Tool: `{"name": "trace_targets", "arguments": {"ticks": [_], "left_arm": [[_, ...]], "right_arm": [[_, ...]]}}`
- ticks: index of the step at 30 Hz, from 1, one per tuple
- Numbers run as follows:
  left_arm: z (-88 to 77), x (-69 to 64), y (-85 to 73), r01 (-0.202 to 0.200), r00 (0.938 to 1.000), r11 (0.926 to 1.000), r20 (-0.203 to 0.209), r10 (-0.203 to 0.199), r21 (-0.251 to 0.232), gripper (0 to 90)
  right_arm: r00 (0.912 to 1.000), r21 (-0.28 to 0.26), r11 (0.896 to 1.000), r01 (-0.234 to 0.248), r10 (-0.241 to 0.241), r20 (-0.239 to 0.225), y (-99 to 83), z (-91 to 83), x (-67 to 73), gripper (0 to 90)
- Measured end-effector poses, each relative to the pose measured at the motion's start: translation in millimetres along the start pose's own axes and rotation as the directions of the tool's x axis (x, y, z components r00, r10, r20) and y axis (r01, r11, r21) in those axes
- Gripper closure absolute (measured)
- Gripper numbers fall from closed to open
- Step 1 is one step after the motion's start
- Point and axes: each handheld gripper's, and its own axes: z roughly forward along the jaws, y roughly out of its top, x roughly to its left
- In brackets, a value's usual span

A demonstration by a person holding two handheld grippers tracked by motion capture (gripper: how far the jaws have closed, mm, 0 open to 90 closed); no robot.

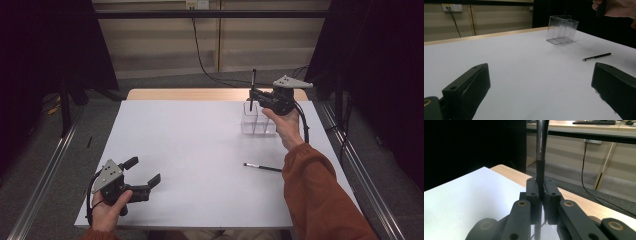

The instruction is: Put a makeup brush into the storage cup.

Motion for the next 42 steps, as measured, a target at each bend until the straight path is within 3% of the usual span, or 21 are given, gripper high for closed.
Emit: {"name": "trace_targets", "arguments": {"ticks": [12,42], "left_arm": [[0.2,0.5,-0.2,-0.003,1.0,1.0,-0.001,0.003,0.001,2.0],[0.9,0.0,-0.4,-0.016,0.9999,0.9998,0.002,0.016,0.013,2.2]], "right_arm": [[0.9996,0.018,1.0,-0.015,0.014,0.025,-8.3,7.9,-10.1,83.8],[0.9984,0.066,0.997,-0.048,0.045,0.033,-38.7,18.7,-16.6,83.8]]}}
